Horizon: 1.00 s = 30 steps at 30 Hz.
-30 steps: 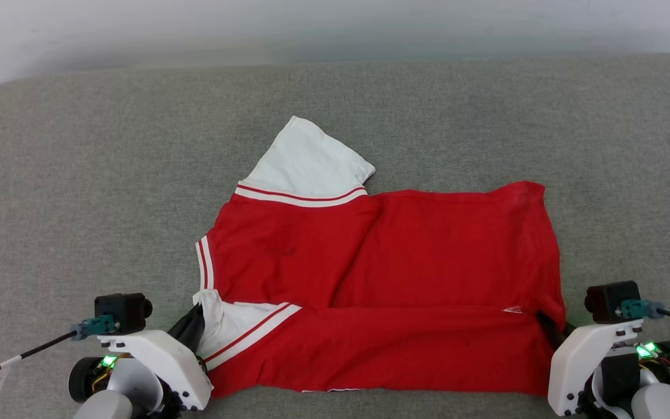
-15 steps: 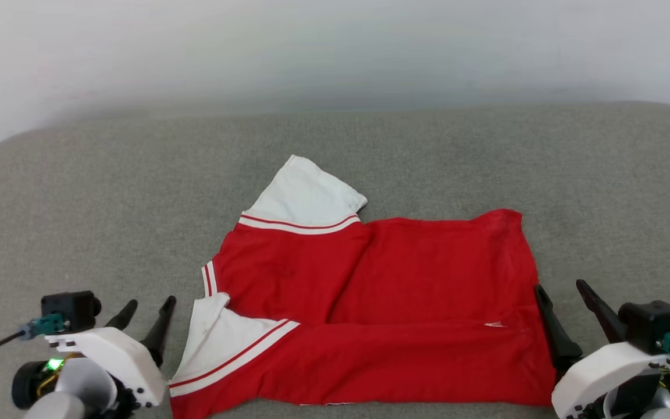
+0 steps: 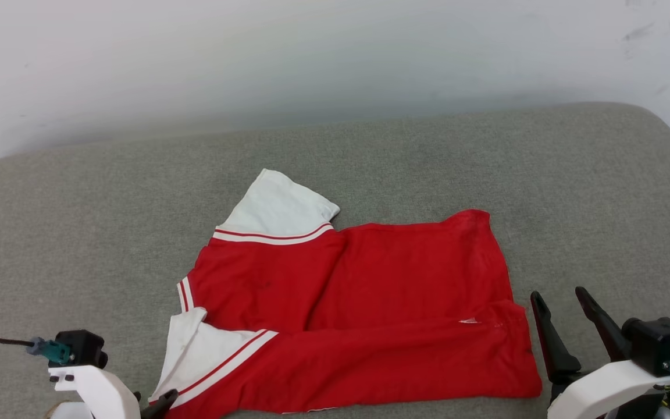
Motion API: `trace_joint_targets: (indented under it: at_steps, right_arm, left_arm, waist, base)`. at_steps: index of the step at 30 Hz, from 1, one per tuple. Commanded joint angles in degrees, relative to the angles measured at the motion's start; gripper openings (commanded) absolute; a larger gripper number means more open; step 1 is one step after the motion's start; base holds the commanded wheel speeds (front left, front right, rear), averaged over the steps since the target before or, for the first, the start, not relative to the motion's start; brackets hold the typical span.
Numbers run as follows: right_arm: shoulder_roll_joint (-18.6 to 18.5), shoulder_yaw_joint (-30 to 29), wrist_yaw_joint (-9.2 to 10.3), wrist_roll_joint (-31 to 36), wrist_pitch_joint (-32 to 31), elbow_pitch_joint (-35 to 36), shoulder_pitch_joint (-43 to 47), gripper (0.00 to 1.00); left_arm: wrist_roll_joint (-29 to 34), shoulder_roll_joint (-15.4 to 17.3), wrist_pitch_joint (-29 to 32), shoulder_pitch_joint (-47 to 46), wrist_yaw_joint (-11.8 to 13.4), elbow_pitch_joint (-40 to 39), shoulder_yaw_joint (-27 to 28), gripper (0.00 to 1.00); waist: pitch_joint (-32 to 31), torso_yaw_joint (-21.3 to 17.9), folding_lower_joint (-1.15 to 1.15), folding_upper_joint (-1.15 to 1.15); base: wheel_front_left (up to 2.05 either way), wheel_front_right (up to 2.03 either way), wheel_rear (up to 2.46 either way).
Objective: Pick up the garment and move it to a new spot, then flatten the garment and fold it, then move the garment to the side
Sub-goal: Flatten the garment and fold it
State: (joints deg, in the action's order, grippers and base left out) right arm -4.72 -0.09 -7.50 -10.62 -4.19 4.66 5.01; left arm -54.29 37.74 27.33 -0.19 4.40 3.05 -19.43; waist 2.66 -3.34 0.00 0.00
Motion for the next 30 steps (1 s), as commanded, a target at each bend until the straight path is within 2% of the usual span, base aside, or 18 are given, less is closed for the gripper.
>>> trace_joint_targets:
  at_steps: [1,5,11,13,14,20,25,30]
  right_arm:
    - [0.4,0.1,0.02,0.1,-0.4,0.4,0.4,1.0]
    - [0.9,0.2,0.03,-0.2,-0.6,0.9,-0.2,1.0]
    - [1.5,-1.3,0.02,-0.5,-0.9,0.9,-0.7,1.0]
    - [1.6,-1.9,0.02,-0.4,-1.3,1.0,-0.8,1.0]
    - [1.6,-2.2,0.02,-0.6,-1.5,1.1,-0.9,1.0]
    - [1.0,-3.4,0.02,-1.1,-6.1,0.8,-1.0,1.0]
    - [-1.1,-3.1,0.02,-3.6,-16.6,-2.1,0.5,1.0]
    - [-3.3,-1.5,0.02,-6.0,-25.8,-5.0,0.1,1.0]
  left_arm:
    - [-0.6,0.1,0.8,0.8,0.5,0.3,0.0,1.0]
    - [-2.6,-0.6,3.6,1.5,1.0,2.6,-0.7,1.0]
    - [-3.9,-2.5,7.5,0.5,-0.6,5.3,-3.8,1.0]
    - [-4.4,-3.3,8.8,0.3,-1.3,6.4,-5.0,0.23]
    - [-4.6,-3.7,8.8,0.1,-1.7,6.7,-5.3,0.0]
    - [-3.5,-3.6,4.7,-0.4,-2.3,6.6,-3.6,0.0]
    - [-1.9,-2.0,0.8,0.5,-0.8,2.6,-1.3,0.0]
    - [-0.2,-0.8,-0.5,1.4,1.0,-3.6,-0.7,0.0]
  waist:
    - [0.9,-0.8,0.0,0.0]
    - [2.8,-1.9,0.0,0.0]
    - [5.1,-2.5,0.0,0.0]
    - [5.5,-2.6,0.0,0.0]
    - [5.6,-2.6,0.0,0.0]
    - [5.2,-2.3,0.0,0.0]
    - [4.3,-1.3,0.0,0.0]
    - [4.7,0.1,0.0,0.0]
  base:
    - [0.0,0.0,0.0]
    - [0.0,0.0,0.0]
    - [0.0,0.0,0.0]
    - [0.0,0.0,0.0]
    - [0.0,0.0,0.0]
    - [0.0,0.0,0.0]
    - [0.0,0.0,0.0]
    - [0.0,0.0,0.0]
